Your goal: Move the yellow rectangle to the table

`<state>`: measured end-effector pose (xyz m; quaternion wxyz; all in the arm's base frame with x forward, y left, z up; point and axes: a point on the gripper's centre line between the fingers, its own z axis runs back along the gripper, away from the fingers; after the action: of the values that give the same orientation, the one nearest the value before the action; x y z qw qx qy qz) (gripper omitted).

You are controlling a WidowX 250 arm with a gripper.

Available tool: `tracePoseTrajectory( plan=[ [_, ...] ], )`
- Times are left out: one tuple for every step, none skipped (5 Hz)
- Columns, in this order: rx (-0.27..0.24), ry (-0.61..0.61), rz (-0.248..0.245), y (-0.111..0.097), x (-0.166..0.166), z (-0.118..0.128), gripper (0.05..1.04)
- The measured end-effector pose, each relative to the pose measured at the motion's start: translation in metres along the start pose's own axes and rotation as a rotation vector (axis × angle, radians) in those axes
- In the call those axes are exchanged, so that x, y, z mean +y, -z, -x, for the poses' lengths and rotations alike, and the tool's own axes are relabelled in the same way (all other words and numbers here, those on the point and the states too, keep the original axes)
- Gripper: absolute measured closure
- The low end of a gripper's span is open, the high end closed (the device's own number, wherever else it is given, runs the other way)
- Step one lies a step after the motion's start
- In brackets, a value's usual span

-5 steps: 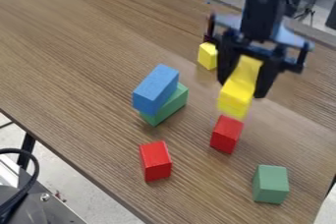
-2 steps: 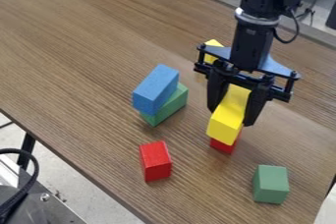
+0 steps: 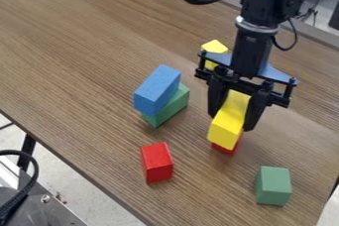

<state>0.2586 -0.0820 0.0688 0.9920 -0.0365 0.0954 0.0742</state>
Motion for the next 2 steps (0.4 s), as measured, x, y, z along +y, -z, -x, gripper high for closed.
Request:
tracePoseTrajectory(
  plan=[
    [0.008,-0.012,-0.005,0.0038,0.0003,-0.0013,0.512],
    [0.012,-0.019,-0.008,0.0063,0.0006,-0.0022,0.462]
  ],
)
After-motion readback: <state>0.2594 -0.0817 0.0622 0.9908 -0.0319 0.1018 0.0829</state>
